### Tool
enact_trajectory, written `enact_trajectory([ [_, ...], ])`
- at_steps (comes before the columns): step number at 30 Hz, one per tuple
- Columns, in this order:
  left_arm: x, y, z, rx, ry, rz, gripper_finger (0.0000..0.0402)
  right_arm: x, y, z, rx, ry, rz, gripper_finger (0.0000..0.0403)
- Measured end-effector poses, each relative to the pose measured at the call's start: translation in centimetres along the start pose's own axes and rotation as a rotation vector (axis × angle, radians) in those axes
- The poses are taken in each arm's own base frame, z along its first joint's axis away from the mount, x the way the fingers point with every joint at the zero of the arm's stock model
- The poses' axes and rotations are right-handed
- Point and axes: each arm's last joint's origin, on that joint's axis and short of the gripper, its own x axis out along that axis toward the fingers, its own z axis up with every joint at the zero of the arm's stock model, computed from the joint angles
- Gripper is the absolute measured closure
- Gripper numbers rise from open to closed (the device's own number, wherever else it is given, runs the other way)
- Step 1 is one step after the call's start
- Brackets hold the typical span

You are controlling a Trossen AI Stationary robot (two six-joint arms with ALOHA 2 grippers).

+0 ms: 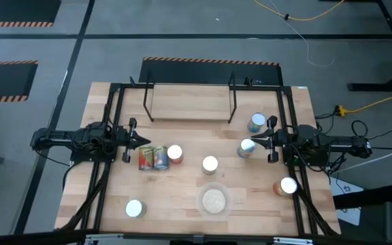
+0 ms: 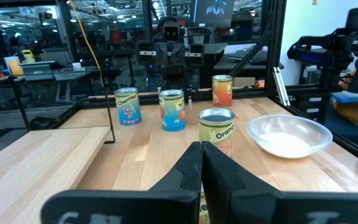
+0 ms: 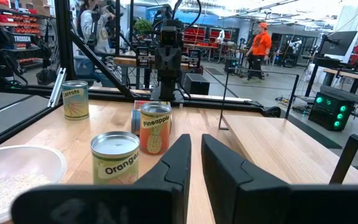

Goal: Pick and place cans onto a shelf

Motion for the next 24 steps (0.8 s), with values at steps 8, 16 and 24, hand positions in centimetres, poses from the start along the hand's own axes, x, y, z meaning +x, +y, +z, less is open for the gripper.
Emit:
enact_trajectory([
  [8, 0.00, 0.02, 0.04, 0.026, -0.004, 0.005, 0.0401, 0.00, 0.00, 0.00, 0.000, 0.000, 0.000, 0.0358],
  [16, 0.00, 0.00, 0.04, 0.027, -0.004, 0.001, 0.0401, 0.00, 0.00, 0.00, 0.000, 0.000, 0.000, 0.0358],
  [24, 0.00, -0.02, 0.04, 0.042, -0.004, -0.006, 0.0401, 0.00, 0.00, 0.00, 0.000, 0.000, 0.000, 0.0358],
])
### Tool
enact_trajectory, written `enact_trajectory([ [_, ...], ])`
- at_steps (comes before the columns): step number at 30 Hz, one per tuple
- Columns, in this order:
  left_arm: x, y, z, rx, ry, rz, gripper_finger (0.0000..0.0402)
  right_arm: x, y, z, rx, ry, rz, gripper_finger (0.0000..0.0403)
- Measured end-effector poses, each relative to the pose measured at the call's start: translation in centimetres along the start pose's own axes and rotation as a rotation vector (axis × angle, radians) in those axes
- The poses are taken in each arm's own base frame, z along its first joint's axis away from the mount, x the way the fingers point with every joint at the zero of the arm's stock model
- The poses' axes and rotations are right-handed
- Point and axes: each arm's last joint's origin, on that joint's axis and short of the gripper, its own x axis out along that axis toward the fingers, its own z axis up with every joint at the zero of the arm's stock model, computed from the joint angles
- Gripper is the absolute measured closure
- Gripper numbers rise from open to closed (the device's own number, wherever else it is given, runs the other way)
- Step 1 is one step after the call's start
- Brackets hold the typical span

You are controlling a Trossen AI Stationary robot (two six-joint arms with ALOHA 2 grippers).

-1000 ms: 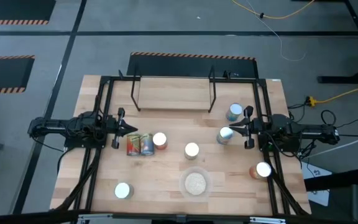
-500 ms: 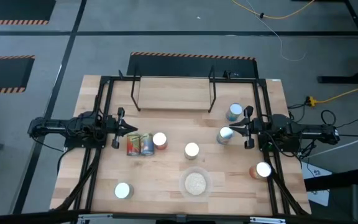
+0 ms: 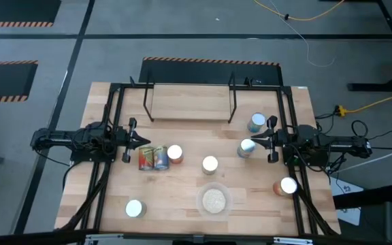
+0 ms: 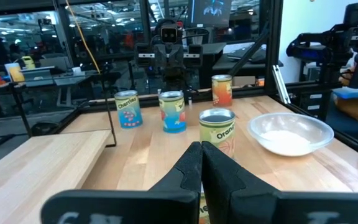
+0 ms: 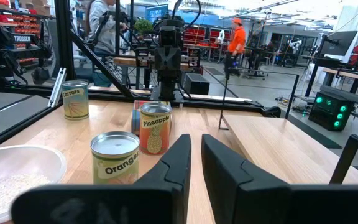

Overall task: Pick and place cans onto a shelf
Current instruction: Put the canned green bean on the shelf

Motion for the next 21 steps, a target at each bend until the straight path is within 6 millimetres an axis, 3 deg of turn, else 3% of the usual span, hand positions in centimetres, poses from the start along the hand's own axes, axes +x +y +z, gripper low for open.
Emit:
enact_trajectory([
  [7, 0.00, 0.02, 0.05, 0.023, -0.005, 0.005, 0.0392, 0.00, 0.00, 0.00, 0.000, 0.000, 0.000, 0.0358],
  [21, 0.00, 0.03, 0.10, 0.021, -0.010, 0.008, 0.0295, 0.00, 0.00, 0.00, 0.000, 0.000, 0.000, 0.0358],
])
